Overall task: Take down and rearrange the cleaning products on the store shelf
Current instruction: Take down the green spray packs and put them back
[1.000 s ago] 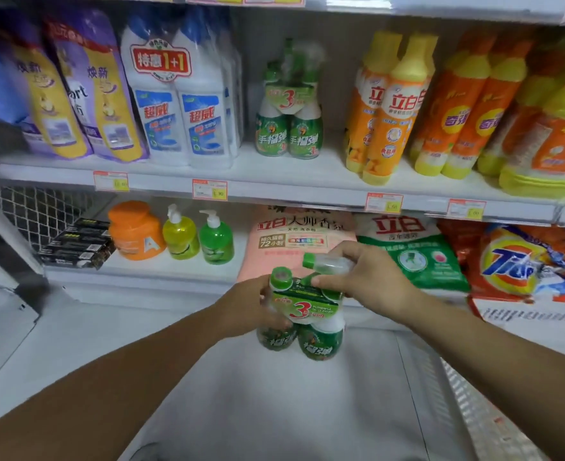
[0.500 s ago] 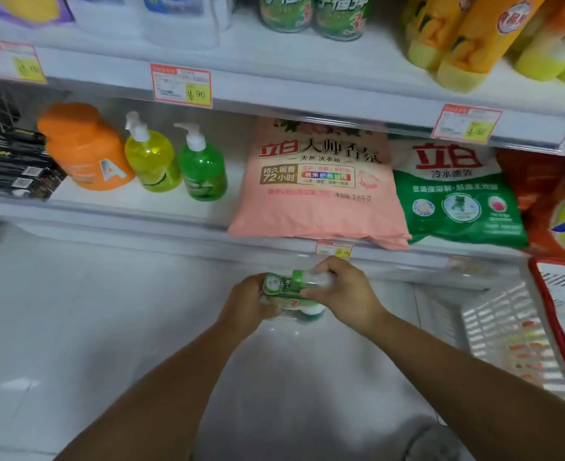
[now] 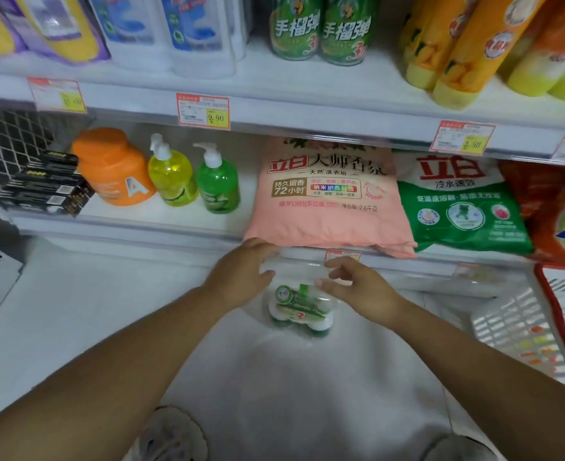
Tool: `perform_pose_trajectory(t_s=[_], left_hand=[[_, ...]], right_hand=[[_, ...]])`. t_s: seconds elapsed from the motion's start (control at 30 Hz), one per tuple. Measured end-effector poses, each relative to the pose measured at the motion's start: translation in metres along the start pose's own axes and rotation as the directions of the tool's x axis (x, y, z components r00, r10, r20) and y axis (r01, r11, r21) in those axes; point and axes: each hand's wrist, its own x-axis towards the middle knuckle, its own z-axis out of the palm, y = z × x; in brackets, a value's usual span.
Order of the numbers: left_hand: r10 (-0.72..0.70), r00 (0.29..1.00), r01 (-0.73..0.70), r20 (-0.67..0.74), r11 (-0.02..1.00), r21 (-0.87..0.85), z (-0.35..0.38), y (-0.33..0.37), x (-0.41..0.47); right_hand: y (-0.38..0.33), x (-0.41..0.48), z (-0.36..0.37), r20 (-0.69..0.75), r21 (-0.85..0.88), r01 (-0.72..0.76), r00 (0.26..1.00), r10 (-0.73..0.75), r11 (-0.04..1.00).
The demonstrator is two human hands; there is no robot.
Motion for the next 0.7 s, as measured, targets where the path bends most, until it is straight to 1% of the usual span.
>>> perform_pose_trajectory(t_s=[0.03,0.1,0.2,0.27,0.3,0.33,0.37,0.4,0.43,0.5,0.57,0.63,0.67,0.7], left_hand=[[0.069,0.996,-0.066,-0.062,0.997,0.047,-0.021,0.014,0.002],[0.194,0.966,-0.172,-0.171,0.976,0.131,-0.059,0.041,0.005],[0.389,0.874,-0.314,-0.293,0.91,0.27,-0.108,0.076,0.017],[0.47,0.818,-0.346,-0.331,0.862,0.37,-0.131,0.09,0.03],[0.474,0.813,-0.333,-0.339,0.855,0.398,-0.14,0.094,0.037],[0.452,0.822,-0.305,-0.348,0.864,0.401,-0.144,0.094,0.045],[0.424,0.83,-0.279,-0.362,0.878,0.389,-0.146,0.092,0.052],[0.415,0.824,-0.268,-0.385,0.885,0.381,-0.145,0.088,0.06],[0.434,0.8,-0.27,-0.413,0.877,0.398,-0.143,0.085,0.067],[0.494,0.729,-0.265,-0.474,0.842,0.47,-0.137,0.078,0.08],[0.5,0.669,-0.23,-0.55,0.843,0.486,-0.136,0.071,0.09],[0.487,0.631,-0.183,-0.604,0.85,0.494,-0.139,0.061,0.097],[0.489,0.621,-0.172,-0.613,0.848,0.502,-0.14,0.055,0.1],[0.496,0.613,-0.173,-0.615,0.844,0.508,-0.141,0.048,0.102]], right_hand=[[-0.013,-0.004,-0.013,-0.087,-0.013,0.053,0.995,-0.054,0.999],[-0.044,-0.013,-0.041,-0.264,-0.005,0.178,0.949,-0.173,0.984],[-0.092,-0.023,-0.08,-0.44,-0.034,0.342,0.839,-0.322,0.939],[-0.123,-0.023,-0.102,-0.522,-0.061,0.414,0.762,-0.383,0.908],[-0.137,-0.019,-0.111,-0.547,-0.077,0.438,0.733,-0.405,0.896],[-0.149,-0.013,-0.119,-0.563,-0.097,0.449,0.711,-0.421,0.888],[-0.16,-0.006,-0.126,-0.573,-0.121,0.449,0.697,-0.432,0.885],[-0.17,0.003,-0.133,-0.578,-0.144,0.439,0.69,-0.435,0.887],[-0.179,0.013,-0.138,-0.579,-0.167,0.418,0.691,-0.432,0.893],[-0.194,0.034,-0.149,-0.588,-0.197,0.369,0.697,-0.411,0.908],[-0.206,0.055,-0.158,-0.613,-0.194,0.355,0.684,-0.395,0.915],[-0.219,0.074,-0.168,-0.652,-0.184,0.344,0.658,-0.376,0.921],[-0.225,0.084,-0.173,-0.662,-0.156,0.346,0.658,-0.358,0.925],[-0.23,0.092,-0.177,-0.658,-0.105,0.357,0.675,-0.334,0.928]])
